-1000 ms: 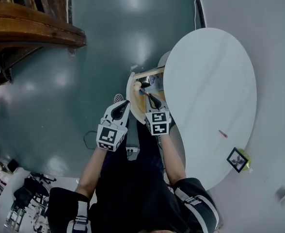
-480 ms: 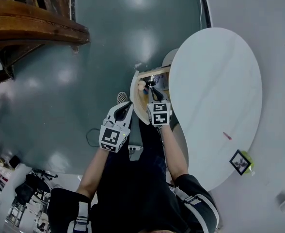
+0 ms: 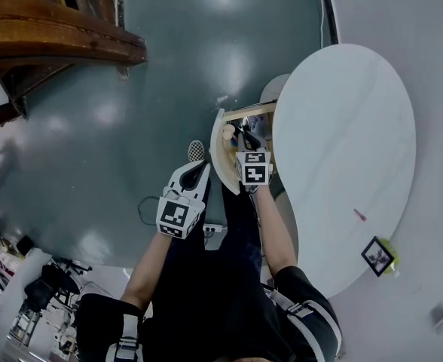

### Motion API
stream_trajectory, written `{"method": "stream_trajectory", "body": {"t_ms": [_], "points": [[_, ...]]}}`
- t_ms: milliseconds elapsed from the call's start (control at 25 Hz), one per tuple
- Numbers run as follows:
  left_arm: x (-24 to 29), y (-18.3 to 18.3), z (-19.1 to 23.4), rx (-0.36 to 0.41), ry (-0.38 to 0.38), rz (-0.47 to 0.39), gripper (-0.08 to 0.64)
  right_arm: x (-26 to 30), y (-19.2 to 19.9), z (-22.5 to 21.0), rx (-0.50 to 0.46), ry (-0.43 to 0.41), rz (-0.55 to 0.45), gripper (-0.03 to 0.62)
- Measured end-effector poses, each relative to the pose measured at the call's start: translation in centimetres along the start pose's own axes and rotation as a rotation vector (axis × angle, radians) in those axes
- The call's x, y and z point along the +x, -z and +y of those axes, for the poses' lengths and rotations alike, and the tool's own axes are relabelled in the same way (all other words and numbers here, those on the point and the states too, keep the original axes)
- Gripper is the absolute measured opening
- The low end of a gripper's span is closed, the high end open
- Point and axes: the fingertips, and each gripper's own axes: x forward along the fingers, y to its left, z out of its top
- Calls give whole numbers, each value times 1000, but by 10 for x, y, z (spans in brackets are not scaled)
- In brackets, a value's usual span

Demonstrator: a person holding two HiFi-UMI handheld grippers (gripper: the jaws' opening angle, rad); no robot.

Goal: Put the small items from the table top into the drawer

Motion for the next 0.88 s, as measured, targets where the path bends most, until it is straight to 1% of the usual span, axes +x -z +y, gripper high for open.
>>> {"method": "stream_trajectory", "body": {"t_ms": [160,280,320,360,400,640,880], "points": [[-2,-2,3,-4,0,-8,20,0,-1,1,6,13,-8,46],[-4,-1,4,-8,-2,-10,20,0,-1,7,4,-4,-21,51],[-4,-1,3,-7,0,-13,20,0,0,9,3,-15,-22,65],[-5,-1,3,-6,2,-14,20,0,0,12,1,-24,-21,128],[-6,-1,2,-5,4,-14,20,0,2,14,-2,-31,-17,160],[-12,-3,-2,3,4,-25,20,-8,3,21,-10,-39,-14,160],[-28,-13,-6,15,-11,-46,20,-29,-7,30,-14,-32,-41,160]]}}
